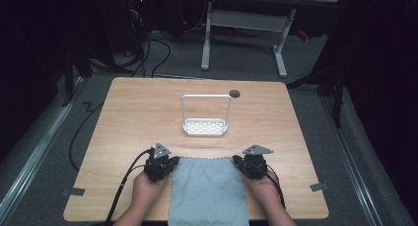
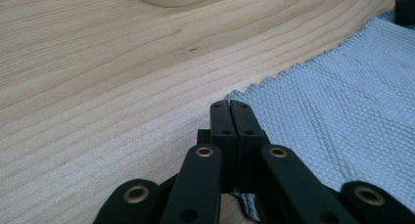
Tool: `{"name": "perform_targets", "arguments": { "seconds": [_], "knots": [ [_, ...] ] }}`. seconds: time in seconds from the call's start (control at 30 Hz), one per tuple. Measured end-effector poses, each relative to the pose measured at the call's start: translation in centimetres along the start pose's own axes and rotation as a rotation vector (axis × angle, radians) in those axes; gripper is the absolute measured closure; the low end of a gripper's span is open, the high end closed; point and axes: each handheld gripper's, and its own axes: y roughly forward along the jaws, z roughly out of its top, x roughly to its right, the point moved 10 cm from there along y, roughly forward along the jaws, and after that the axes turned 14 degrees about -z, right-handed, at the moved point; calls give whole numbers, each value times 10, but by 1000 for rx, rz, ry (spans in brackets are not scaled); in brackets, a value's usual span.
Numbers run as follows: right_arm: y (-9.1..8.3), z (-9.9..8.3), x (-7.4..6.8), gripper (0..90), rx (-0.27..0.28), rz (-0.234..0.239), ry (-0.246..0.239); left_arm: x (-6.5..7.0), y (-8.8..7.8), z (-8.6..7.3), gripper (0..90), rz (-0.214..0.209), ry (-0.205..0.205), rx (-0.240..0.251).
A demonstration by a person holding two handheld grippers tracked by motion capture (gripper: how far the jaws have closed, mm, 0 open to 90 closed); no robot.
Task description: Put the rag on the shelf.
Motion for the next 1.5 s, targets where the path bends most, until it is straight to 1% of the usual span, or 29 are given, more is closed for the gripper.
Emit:
{"name": "perform_targets", "arguments": {
  "seconds": [0.1,0.27,0.3,0.4,0.43,0.63,0.67,0.7,0.83,0.87,0.9,0.93,0.97,1.0,1.03,1.07,1.17,1.2,1.23,1.33,1.37,1.4,1.43,1.5],
  "knots": [
    [-3,0,-1,888,24,-6,-16,1,-3,2,898,-7,0,22],
    [-14,8,-1,888,84,-3,7,6,-11,6,897,-23,2,61],
    [-17,9,-1,888,99,-3,2,7,-14,8,897,-23,6,72],
    [-25,14,-2,888,137,-1,14,10,-22,13,897,-25,16,109],
    [-27,16,-2,888,153,-4,10,11,-25,15,897,-25,18,123],
    [-45,28,-4,888,238,-11,17,16,-46,27,897,-11,50,210],
    [-45,28,-4,888,238,-11,17,16,-46,27,898,-11,50,210],
    [-51,33,-5,888,269,-10,21,18,-51,31,897,-4,66,235],
    [-59,40,-6,888,314,-11,27,21,-61,39,897,13,94,282],
    [-59,40,-6,888,314,-11,27,21,-61,39,897,13,94,282],
    [-65,45,-8,888,341,-10,29,21,-64,42,897,16,100,294],
    [-67,47,-8,888,348,-10,31,23,-68,45,897,14,103,318],
    [-69,49,-9,888,361,-11,29,25,-71,47,897,14,108,327],
    [-69,49,-9,888,361,-11,29,25,-71,47,897,14,108,327],
    [-74,53,-10,889,378,0,39,27,-76,52,897,17,115,352],
    [-76,56,-10,889,383,5,49,28,-78,54,897,16,118,364],
    [-83,63,-10,890,415,0,51,32,-84,61,898,16,132,387],
    [-83,63,-10,890,415,0,51,32,-84,61,898,16,132,387],
    [-86,70,-9,891,431,1,58,33,-88,66,898,24,145,399],
    [-90,78,-8,891,453,-7,60,33,-92,76,898,34,153,420],
    [-91,81,-7,891,462,-12,56,33,-92,79,898,27,153,421],
    [-92,85,-7,891,473,-13,57,33,-92,82,898,38,164,423],
    [-94,88,-6,891,481,-15,62,33,-92,85,898,36,169,424],
    [-96,95,-3,891,498,-24,63,34,-94,92,898,39,171,444]
  ]
}}
